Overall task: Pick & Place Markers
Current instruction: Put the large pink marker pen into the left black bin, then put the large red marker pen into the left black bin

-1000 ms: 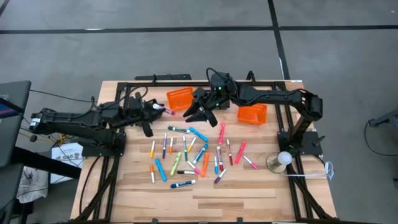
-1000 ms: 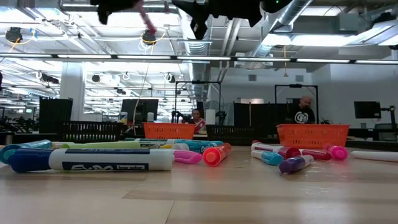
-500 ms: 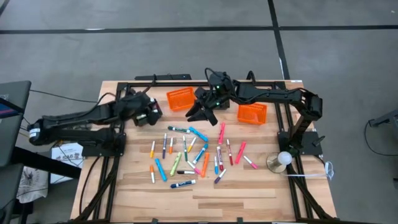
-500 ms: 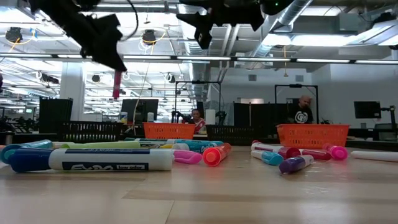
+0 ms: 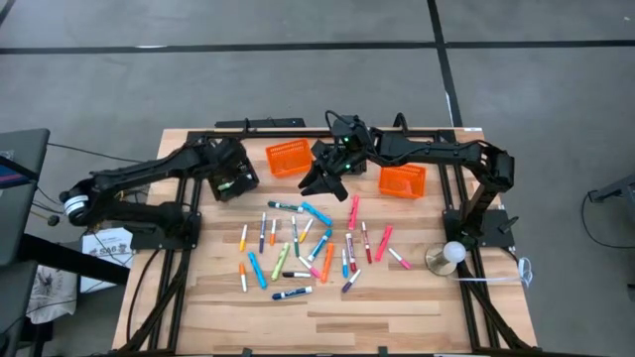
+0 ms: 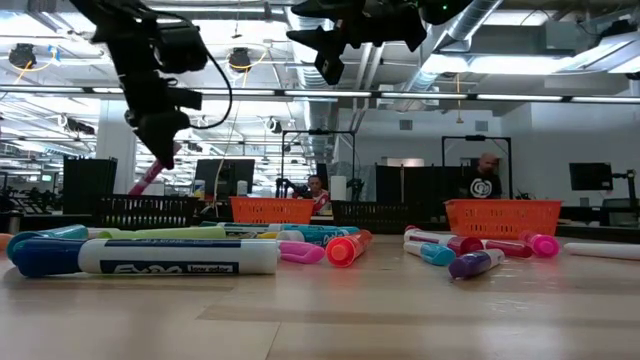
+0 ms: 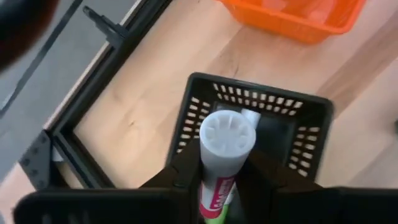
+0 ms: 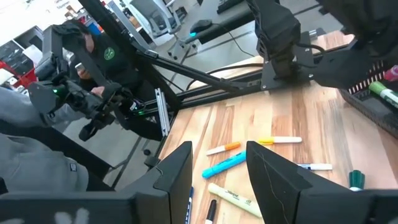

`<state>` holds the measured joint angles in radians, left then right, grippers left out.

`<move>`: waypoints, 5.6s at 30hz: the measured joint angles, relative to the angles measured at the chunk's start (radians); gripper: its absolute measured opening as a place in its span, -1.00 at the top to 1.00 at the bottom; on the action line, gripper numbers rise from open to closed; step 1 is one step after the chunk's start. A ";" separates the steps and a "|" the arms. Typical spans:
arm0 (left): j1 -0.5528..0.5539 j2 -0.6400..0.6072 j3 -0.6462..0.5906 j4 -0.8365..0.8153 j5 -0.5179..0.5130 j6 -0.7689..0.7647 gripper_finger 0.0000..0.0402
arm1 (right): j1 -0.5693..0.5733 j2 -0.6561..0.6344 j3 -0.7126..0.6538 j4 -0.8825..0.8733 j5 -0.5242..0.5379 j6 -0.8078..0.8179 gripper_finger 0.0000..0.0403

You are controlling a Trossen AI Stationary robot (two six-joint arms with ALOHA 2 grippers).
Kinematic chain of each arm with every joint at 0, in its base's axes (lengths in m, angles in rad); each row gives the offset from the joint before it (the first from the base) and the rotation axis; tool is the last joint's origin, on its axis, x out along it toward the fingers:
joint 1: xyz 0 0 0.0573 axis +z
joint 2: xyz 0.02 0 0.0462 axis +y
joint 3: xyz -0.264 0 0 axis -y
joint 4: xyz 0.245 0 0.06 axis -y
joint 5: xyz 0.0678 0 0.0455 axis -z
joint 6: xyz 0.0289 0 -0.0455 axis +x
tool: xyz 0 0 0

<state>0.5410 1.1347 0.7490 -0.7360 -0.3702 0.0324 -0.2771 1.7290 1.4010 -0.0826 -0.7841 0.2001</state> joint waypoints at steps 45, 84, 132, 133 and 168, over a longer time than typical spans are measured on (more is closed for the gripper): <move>0.031 0.280 0.112 -0.146 0.055 0.102 0.27 | 0.002 0.000 0.000 -0.045 0.002 -0.051 0.32; -0.632 -0.554 -0.146 0.453 0.208 -0.434 0.21 | 0.118 -0.007 0.000 -0.633 0.049 -0.169 0.37; -0.683 -0.550 -0.147 0.468 0.101 -0.422 0.21 | 0.451 0.036 -0.194 -0.612 0.743 1.240 0.36; -0.683 -0.550 -0.147 0.468 0.101 -0.422 0.21 | 0.452 0.055 -0.195 -0.621 0.734 1.238 0.36; -0.683 -0.550 -0.148 0.468 0.101 -0.373 0.21 | 0.439 0.204 -0.193 -0.637 0.781 1.205 0.36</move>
<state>-0.1421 0.5842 0.6014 -0.2676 -0.2695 -0.3408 0.1616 1.9331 1.2079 -0.7200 -0.0030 1.4055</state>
